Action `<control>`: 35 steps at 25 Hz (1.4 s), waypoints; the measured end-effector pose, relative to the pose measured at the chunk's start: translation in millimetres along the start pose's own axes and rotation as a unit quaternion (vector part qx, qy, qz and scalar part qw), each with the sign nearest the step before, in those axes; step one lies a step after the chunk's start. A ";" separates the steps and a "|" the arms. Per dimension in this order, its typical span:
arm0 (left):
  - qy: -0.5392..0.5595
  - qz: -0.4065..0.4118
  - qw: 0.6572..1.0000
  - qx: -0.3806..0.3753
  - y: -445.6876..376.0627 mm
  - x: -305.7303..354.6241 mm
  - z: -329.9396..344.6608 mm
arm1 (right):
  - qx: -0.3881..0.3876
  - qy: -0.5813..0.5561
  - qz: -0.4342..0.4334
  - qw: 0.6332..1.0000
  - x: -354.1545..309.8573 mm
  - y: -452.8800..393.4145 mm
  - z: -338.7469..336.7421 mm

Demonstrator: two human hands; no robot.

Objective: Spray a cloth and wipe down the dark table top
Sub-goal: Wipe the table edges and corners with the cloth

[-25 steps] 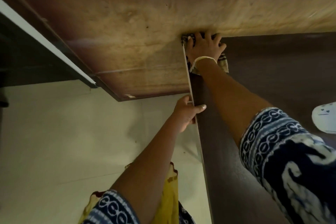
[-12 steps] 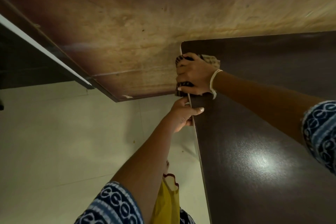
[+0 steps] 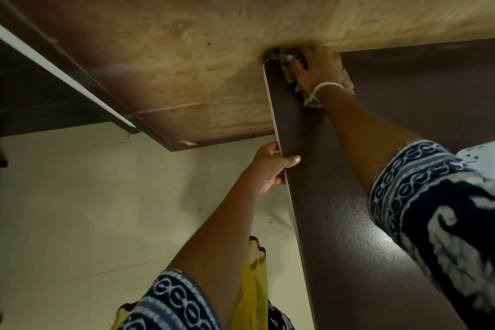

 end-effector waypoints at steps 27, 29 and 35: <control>-0.043 0.060 0.995 0.065 -3.7 -17.1 3.9 | -0.026 -0.054 0.235 0.970 97.6 67.1 -6.7; -0.041 0.062 0.994 0.078 -2.5 -19.5 4.4 | -0.031 -0.043 0.206 0.977 75.2 81.4 -2.7; 0.147 0.019 0.986 0.083 21.0 -42.4 16.5 | -0.059 0.023 -0.099 0.993 32.0 177.6 6.9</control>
Point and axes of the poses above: each hand's wrist, its own y-axis away from the middle knuckle, its own z-axis out of the palm, x = y × z, the point moved 1 cm from there along -y, towards the middle knuckle, and after that the axes turned 3 degrees about -x, right-handed, at the moved point
